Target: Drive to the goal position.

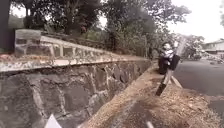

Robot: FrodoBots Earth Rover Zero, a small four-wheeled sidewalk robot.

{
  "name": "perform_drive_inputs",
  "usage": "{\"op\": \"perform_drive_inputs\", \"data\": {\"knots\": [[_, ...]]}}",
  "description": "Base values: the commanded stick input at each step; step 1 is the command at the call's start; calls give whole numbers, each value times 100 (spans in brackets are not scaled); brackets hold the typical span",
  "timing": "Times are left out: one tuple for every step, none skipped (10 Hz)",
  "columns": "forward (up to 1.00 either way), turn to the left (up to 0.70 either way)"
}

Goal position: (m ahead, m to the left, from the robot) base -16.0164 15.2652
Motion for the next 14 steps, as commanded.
{"op": "perform_drive_inputs", "data": {"knots": [[0, 0], [0, 0], [0, 0], [0, 0], [0, -10], [0, -36], [0, -61], [0, -66], [0, -67], [0, -67], [0, -67], [0, -67], [0, -67], [0, -67]]}}
